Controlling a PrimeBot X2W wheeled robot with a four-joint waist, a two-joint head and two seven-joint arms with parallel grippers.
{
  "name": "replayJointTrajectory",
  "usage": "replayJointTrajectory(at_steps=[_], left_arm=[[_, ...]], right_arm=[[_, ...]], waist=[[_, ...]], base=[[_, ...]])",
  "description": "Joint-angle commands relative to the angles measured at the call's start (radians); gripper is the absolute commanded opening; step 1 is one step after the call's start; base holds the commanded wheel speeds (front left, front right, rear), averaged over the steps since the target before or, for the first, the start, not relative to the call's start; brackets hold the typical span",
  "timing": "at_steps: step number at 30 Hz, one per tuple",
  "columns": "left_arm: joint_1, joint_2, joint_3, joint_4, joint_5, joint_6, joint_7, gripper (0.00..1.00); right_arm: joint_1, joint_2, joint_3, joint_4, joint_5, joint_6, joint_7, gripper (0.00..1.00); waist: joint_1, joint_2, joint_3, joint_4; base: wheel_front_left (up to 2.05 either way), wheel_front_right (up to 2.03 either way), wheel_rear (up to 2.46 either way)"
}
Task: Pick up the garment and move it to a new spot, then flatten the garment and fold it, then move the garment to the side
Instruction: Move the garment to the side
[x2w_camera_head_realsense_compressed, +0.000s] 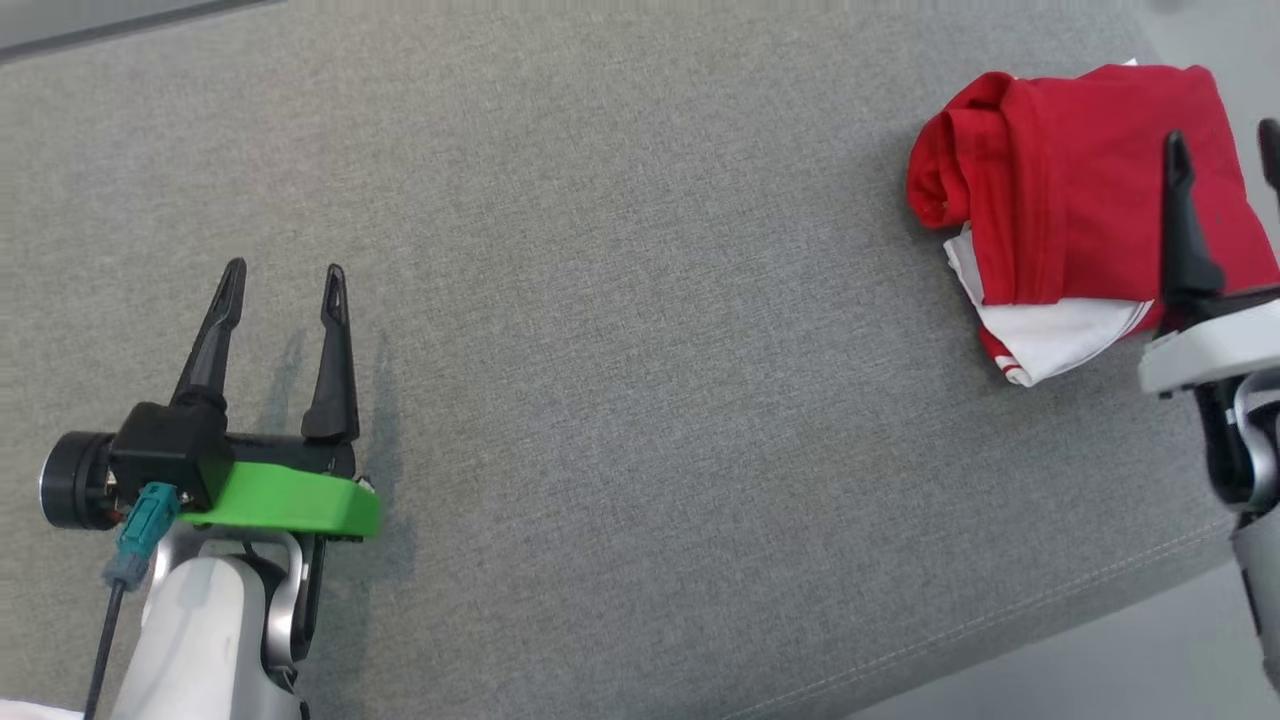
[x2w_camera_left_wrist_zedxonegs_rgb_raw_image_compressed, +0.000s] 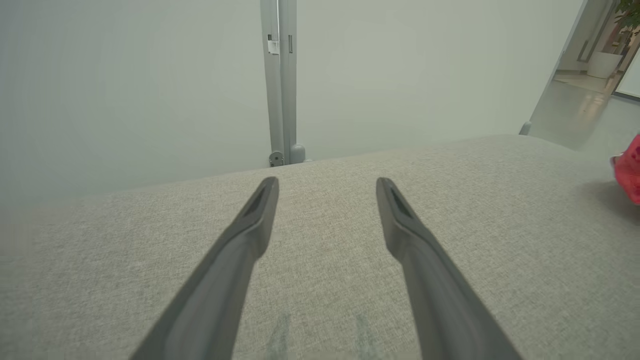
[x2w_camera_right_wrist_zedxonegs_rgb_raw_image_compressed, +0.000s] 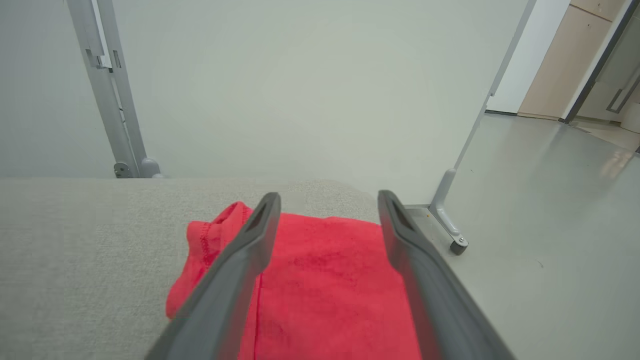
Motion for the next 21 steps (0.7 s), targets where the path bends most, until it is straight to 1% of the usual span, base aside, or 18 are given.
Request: replayJointTrajectory(at_steps=[1,5,9,16,21], left_arm=[[0.025,-0.003,0.003,0.000,-0.012,0.008,-0.005,1.00],[0.071,-0.007,0.014,0.006,-0.025,0.021,-0.010,1.00],[0.108,-0.012,0.022,0.015,-0.040,0.034,-0.013,1.00],[0.151,-0.017,0.030,0.026,-0.053,0.051,-0.017,1.00],[0.185,-0.022,0.036,0.031,-0.065,0.063,-0.021,1.00]], right_arm=[[0.039,0.027,-0.004,-0.036,-0.018,-0.002,-0.004,1.00],[0.122,0.098,0.017,-0.120,-0.047,-0.002,-0.004,1.00],[0.174,0.151,0.046,-0.167,-0.062,-0.002,-0.004,1.00],[0.215,0.191,0.083,-0.153,-0.078,-0.002,-0.004,1.00],[0.242,0.207,0.089,-0.130,-0.086,-0.002,-0.003,1.00]], waist=[[0.0000,0.0000,-0.068,0.024],[0.0000,0.0000,-0.114,0.059],[0.0000,0.0000,-0.151,0.102],[0.0000,0.0000,-0.208,0.173],[0.0000,0.0000,-0.257,0.203]], base=[[0.00,0.00,0.00],[0.00,0.00,0.00],[0.00,0.00,0.00],[0.00,0.00,0.00],[0.00,0.00,0.00]])
